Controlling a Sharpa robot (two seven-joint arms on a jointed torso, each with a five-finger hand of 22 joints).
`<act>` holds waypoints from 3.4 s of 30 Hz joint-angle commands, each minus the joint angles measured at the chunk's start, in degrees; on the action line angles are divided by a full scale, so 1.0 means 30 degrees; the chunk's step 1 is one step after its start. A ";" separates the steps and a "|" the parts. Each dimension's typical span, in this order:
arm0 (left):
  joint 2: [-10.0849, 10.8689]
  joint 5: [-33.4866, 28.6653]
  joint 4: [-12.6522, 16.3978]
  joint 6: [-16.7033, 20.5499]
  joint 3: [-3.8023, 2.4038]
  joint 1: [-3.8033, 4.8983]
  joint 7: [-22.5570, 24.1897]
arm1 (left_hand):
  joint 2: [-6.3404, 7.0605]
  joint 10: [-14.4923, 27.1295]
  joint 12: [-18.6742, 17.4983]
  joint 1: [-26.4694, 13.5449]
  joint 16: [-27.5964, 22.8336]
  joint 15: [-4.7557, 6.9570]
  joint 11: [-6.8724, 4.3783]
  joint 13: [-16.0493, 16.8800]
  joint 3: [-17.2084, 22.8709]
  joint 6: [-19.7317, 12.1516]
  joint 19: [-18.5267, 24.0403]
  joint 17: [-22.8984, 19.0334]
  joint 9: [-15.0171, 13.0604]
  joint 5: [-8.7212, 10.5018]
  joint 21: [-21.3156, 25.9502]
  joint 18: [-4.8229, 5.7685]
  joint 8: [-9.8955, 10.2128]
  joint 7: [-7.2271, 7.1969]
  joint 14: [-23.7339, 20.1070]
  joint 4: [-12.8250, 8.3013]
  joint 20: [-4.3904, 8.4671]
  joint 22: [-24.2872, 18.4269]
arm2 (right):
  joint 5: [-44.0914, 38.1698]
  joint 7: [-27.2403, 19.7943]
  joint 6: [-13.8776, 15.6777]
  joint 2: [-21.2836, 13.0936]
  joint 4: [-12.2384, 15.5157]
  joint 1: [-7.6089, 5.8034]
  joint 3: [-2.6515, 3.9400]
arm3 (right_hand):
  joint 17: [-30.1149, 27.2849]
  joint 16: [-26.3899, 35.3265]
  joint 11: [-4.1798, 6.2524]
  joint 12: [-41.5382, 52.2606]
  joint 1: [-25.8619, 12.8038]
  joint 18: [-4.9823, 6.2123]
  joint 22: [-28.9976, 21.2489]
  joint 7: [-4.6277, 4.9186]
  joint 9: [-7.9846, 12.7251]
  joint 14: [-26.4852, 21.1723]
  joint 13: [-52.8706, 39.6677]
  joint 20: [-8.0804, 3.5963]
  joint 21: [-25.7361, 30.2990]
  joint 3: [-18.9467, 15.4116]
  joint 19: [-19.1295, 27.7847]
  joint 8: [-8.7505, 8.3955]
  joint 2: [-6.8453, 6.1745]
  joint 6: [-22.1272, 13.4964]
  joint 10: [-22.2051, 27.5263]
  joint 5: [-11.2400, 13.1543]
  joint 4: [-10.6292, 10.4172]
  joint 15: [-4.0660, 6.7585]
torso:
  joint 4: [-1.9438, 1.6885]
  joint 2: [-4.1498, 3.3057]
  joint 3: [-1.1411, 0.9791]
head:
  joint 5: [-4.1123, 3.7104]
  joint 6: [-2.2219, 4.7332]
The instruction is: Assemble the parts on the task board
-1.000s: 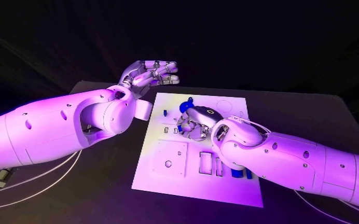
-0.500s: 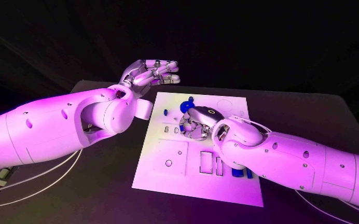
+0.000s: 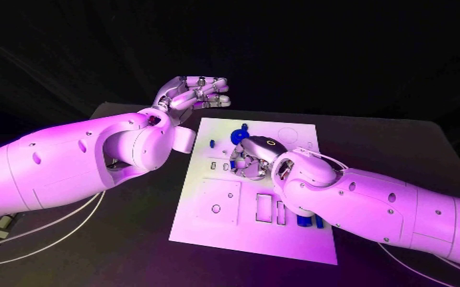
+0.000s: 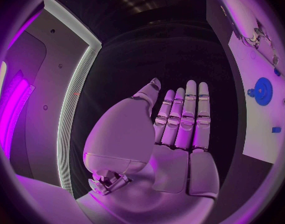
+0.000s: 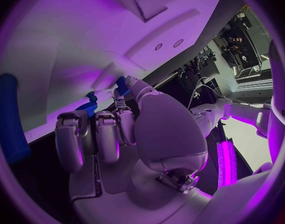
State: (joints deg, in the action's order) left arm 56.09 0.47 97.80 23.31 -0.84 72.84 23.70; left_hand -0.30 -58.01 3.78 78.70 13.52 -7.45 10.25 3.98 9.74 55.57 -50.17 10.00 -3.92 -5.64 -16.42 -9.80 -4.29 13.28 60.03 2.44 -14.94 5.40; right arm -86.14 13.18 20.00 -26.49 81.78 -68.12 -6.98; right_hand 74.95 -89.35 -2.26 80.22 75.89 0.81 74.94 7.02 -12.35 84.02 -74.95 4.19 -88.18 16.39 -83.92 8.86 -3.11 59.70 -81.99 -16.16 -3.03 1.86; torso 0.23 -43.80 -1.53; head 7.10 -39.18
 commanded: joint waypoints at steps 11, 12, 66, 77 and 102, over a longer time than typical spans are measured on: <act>0.0005 -0.0019 0.0049 -0.0380 -0.0007 0.0001 0.0121 | -0.0130 0.0088 0.0013 0.0071 -0.0122 -0.0030 0.0035 0.0003 0.0127 0.0050 0.0098 0.0017 -0.0011 -0.0044 0.0072 -0.0250 0.0112 0.0024 -0.0166 0.0008 0.0022 -0.0017 | -0.0216 0.0412 -0.0508 0.0049 -0.0082 0.0112 -0.0064 | 0.4727 -0.0027 -0.0102 -0.0258 -0.0264 -0.0032 0.4211 0.0127 0.0113 0.1918 -0.1922 0.0028 0.0136 -0.0134 -0.1600 -0.0229 -0.0255 -0.0362 0.0255 0.0175 -0.0111 -0.0072 | -0.0004 -0.0006 0.0004 | -0.0040 0.0010; 0.0007 -0.0019 0.0049 -0.0380 -0.0007 0.0001 0.0121 | -0.0130 0.0088 0.0013 0.0071 -0.0122 -0.0030 0.0035 0.0003 0.0127 0.0050 0.0098 0.0017 -0.0011 -0.0044 0.0072 -0.0250 0.0112 0.0024 -0.0166 0.0008 0.0022 -0.0017 | -0.0216 0.0408 -0.0514 0.0052 -0.0082 0.0113 -0.0065 | 0.4721 -0.0023 -0.0132 -0.0318 -0.0287 -0.0030 0.4201 0.0163 0.0134 0.1916 -0.1873 0.0042 0.0147 -0.0152 -0.1594 -0.0278 -0.0312 -0.0451 0.0312 0.0186 -0.0110 -0.0094 | -0.0004 -0.0006 0.0004 | -0.0040 0.0010; -0.0014 0.5070 -0.1893 -0.3840 -0.0005 0.0006 -0.4353 | 0.0060 -0.4222 0.1339 -0.0565 0.3121 0.2126 -0.1706 0.0614 0.0747 0.1412 -0.5391 0.2206 -0.0203 0.0035 -0.3311 -0.0322 -0.0297 -0.1258 0.7289 0.0530 0.2510 0.1312 | 0.7494 -0.4932 0.0890 -0.4620 0.3679 -0.1872 0.0290 | 0.2356 0.1878 -0.0539 -0.3246 0.2623 0.0978 0.0810 0.0518 0.1242 0.1124 0.1185 0.0496 0.3892 -0.4161 0.0407 0.0298 -0.1172 -0.2854 0.3556 0.1723 -0.3853 -0.0476 | 0.0152 0.0516 0.0041 | -0.0375 0.0313; -0.0828 1.3621 -0.3459 -1.0246 -0.0004 0.0090 -1.4490 | 0.0528 -0.7301 0.6994 -0.3965 0.4435 0.3151 -0.2928 0.5225 -0.2456 0.2530 -0.8565 0.4673 -0.1532 0.0141 -0.7752 -0.0224 -0.2409 -0.2698 0.7124 0.4835 0.4031 0.3786 | 1.5609 -0.7353 0.0968 -0.8756 0.4262 -0.3250 0.0311 | -1.2321 2.0557 -0.0472 -1.9013 0.2911 0.3353 -1.3298 0.0598 0.1915 -0.4008 1.5369 0.0654 2.0882 -0.3534 0.6411 -0.0157 -0.0637 -0.1406 0.6033 0.1792 -0.4105 -0.0656 | 0.0277 0.1194 -0.0014 | -0.0308 0.0049; -0.4338 2.0322 -0.5213 -1.1278 0.0322 0.0548 -1.9979 | -0.0896 -0.5446 1.9708 -0.4016 0.3946 0.3503 -0.3311 1.7951 -0.5760 -0.0248 -1.1177 0.7354 -0.6007 0.0044 -1.9763 0.1706 -0.8069 -0.2940 0.6936 0.4760 0.4358 1.9203 | 1.5820 -0.7538 0.1681 -0.9725 0.3508 -0.3350 0.0272 | -1.6199 2.7244 -0.0796 -2.4591 0.2527 0.3239 -1.8808 0.0637 0.2476 -0.1782 2.0466 0.1010 2.5885 -0.3572 0.3954 -0.0981 -0.1032 -0.0319 0.2954 0.1011 -0.3796 -0.1018 | 0.0221 0.1391 -0.0225 | -0.0135 -0.0475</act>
State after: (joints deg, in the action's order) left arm 43.38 58.77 82.36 -9.13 0.12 74.39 -34.31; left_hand -3.02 -73.98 62.78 67.02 25.60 2.91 0.44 57.71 -7.30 55.24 -83.25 32.00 -21.83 -5.33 -75.59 -5.33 -28.38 4.38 80.60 16.73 -1.94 62.83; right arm -37.88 -9.06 24.34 -55.71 92.38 -78.15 -6.17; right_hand 26.40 -7.81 -4.40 6.64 83.92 10.18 18.62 8.89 -4.97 78.60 -13.60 7.08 -10.67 5.94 -72.05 6.18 -6.29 58.28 -73.10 -12.90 -14.53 -0.93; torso 0.91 -39.58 -2.22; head 6.74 -40.57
